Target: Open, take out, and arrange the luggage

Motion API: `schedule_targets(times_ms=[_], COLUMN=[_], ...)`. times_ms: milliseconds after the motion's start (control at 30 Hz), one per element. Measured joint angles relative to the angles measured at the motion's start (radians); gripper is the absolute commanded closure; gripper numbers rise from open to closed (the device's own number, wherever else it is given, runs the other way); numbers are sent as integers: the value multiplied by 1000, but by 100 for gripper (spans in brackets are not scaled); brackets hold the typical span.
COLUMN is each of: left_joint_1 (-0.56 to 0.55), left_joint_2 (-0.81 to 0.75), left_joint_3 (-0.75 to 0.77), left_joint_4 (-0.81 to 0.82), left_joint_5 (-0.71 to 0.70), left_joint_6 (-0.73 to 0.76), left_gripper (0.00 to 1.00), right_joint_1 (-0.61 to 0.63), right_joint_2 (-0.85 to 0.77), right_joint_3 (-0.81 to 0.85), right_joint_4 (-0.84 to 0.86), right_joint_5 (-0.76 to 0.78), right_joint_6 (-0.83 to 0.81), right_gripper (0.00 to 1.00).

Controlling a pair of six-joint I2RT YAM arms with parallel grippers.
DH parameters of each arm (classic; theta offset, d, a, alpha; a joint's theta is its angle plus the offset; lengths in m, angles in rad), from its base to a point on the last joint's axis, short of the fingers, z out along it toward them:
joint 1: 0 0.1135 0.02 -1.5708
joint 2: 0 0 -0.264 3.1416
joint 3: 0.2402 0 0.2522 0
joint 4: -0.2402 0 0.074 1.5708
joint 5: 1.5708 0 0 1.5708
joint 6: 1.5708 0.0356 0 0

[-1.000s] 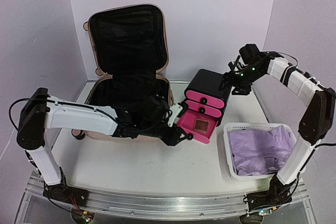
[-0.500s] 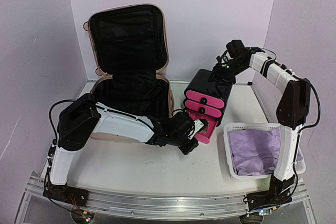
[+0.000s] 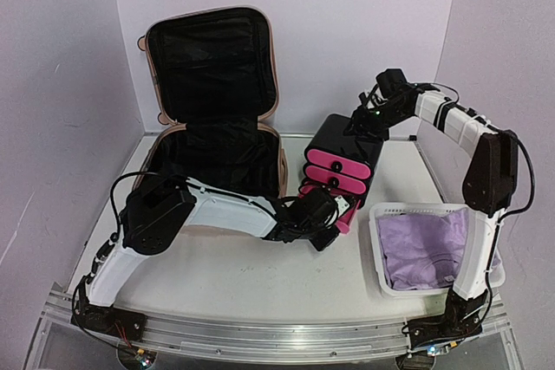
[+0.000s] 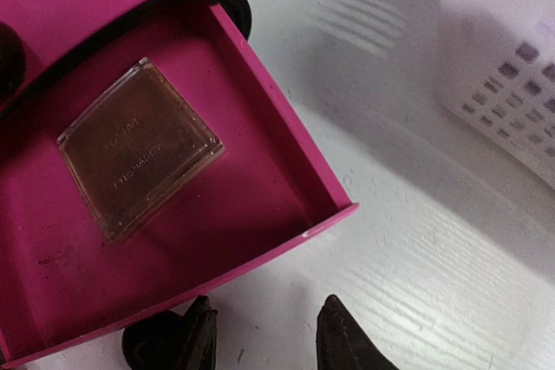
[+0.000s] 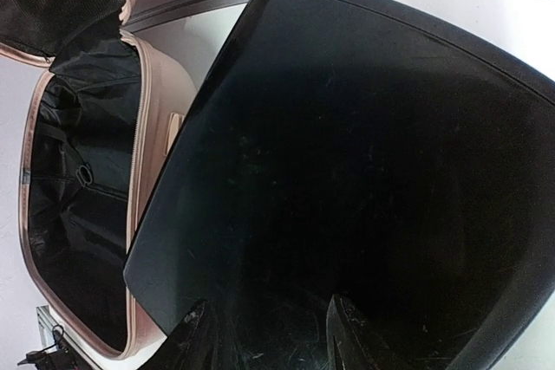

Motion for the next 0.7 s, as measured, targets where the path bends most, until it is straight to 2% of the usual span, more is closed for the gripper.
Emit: schedule_targets(times_ms=[500,567,700], left_joint_1=[44,53,68], left_joint_2=[182,199,211], left_joint_3=[311,339,356], left_joint_4=[9,11,17], left_joint_5=[-82,-84,-69], left_joint_6=[112,112,108], left_gripper=[26,23,10], right_joint_1=[0,0,0], right_joint_2=[-53,-56,-57], right_joint_3=[-82,-86,-88], right_joint_4=[26,25,26], right_joint_5=[-42,-45,-51], right_joint_6=[32,34,37], right_gripper=[56,56,56])
